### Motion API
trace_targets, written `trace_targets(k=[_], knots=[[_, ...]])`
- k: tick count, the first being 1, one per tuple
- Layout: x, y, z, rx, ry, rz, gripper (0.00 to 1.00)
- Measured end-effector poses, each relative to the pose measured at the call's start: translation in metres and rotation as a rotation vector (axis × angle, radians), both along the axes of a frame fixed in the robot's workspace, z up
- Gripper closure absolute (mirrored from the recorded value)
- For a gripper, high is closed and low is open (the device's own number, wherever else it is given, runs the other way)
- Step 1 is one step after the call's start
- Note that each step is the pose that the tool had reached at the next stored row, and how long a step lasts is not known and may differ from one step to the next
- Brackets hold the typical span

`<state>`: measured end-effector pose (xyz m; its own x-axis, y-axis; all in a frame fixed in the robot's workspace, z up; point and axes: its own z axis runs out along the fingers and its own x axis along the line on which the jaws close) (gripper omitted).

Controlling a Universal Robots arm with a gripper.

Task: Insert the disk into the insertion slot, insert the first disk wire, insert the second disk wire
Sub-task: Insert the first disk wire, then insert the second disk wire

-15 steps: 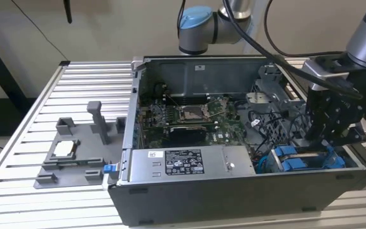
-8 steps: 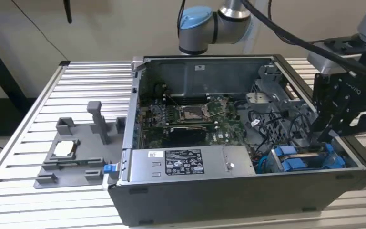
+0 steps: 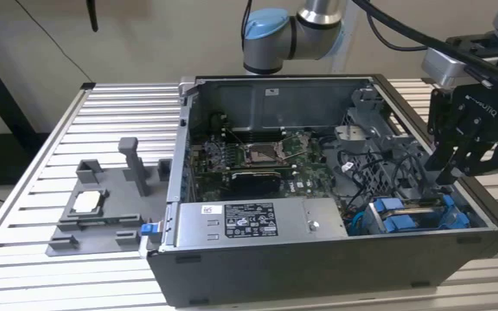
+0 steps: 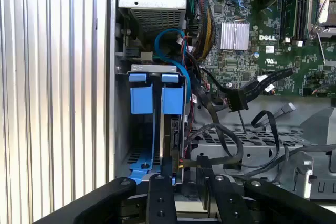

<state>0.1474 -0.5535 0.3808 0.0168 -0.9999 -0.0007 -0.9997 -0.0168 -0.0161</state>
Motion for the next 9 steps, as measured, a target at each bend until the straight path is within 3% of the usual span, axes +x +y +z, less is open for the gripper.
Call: trace_targets(k=[1, 2, 9], knots=[[-0.0036, 0.0073, 0.0015, 0.0001, -0.0021, 0.0, 0.67], [-0.0067, 0.0114, 0.0026, 0.0003, -0.0041, 0.0, 0.67], [-0.025, 0.0152, 0.0089, 0.0001, -0.0162, 0.0, 0.67]])
